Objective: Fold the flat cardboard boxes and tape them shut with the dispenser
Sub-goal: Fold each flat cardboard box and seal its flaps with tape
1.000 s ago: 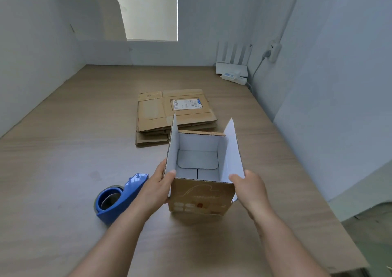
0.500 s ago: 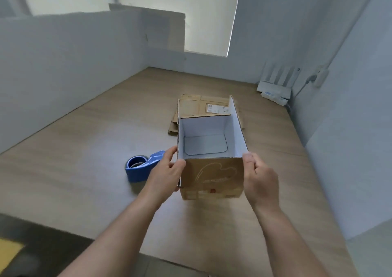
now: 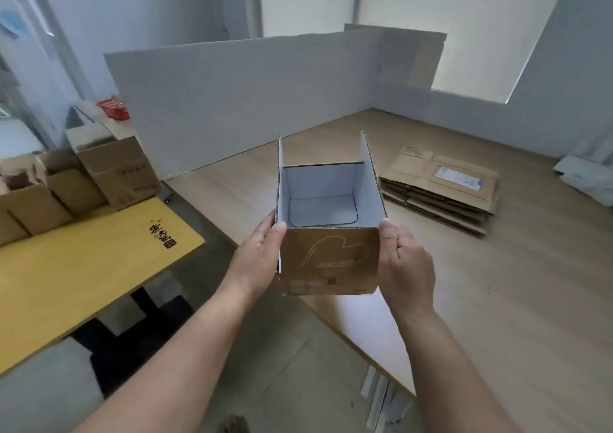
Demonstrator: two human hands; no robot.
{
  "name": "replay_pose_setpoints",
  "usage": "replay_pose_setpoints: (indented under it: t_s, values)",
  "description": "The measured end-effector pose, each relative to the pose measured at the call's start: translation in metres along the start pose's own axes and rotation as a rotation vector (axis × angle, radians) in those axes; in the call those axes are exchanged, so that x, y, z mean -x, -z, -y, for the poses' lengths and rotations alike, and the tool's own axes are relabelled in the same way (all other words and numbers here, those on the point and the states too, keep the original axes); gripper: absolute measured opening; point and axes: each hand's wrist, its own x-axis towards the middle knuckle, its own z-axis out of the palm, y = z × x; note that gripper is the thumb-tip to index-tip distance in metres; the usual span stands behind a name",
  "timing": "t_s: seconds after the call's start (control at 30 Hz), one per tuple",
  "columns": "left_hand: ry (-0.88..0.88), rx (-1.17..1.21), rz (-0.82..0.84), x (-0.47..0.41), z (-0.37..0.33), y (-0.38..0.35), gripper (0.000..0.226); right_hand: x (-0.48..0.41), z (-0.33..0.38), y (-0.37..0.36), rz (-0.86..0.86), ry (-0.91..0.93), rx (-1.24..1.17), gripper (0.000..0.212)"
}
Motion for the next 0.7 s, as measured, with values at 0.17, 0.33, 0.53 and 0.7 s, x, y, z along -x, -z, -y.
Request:
replay_pose_setpoints:
  t_s: [0.17,0.33,0.53,0.7]
  values:
    - [0.050,0.010,-0.148,0.024,0.024,0.048,0.057,0.019,0.028,-0.036,0.172,0.033,-0.043,0.038]
    - [0.086,0.031,-0.314,0.042,0.049,0.101,0.049,0.043,0.060,-0.084,0.319,0.098,-0.072,0.034]
    - [0.127,0.071,-0.477,0.069,0.088,0.193,0.047,0.088,0.119,-0.154,0.471,0.212,-0.078,0.033]
    - [0.197,0.115,-0.607,0.094,0.124,0.287,0.046,0.142,0.184,-0.223,0.610,0.291,-0.151,0.034]
